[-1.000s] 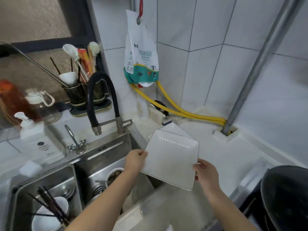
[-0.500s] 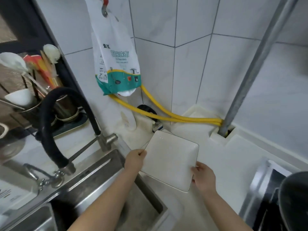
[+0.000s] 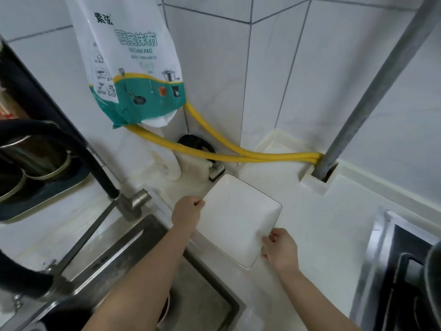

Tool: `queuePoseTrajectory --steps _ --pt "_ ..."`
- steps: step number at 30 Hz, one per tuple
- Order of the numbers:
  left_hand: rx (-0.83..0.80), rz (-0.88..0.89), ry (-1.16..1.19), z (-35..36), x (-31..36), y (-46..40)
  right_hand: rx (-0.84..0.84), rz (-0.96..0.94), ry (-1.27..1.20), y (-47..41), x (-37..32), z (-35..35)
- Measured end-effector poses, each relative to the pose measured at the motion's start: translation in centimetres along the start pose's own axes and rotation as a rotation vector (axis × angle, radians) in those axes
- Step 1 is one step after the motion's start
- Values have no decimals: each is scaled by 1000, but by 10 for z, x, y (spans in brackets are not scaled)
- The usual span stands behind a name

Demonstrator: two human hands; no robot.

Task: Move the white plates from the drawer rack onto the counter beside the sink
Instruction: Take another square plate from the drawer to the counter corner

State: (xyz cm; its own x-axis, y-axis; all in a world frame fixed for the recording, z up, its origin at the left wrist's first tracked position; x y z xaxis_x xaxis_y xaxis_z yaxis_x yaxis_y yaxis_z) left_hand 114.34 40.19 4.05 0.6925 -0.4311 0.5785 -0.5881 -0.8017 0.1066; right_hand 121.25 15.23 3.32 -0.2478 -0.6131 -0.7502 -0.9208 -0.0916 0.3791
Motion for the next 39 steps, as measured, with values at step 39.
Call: queuePoseTrajectory --steps 39 --pt "-40 -262 317 8 -14 136 -218 -373 496 57 9 -41"
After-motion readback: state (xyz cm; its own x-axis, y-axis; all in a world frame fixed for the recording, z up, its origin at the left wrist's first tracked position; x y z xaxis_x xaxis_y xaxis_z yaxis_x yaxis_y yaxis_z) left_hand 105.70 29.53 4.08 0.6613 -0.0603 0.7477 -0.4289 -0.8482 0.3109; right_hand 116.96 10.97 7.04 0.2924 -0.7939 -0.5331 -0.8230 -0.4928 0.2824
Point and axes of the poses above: each hand's wrist, its own y-axis away from the middle knuckle, its own z-axis out of the palm, x = y × z, the point moved 4 cm from there along -y, towards the middle knuckle, and after that the axes turned 8 degrees about x, right-handed, at the moved point
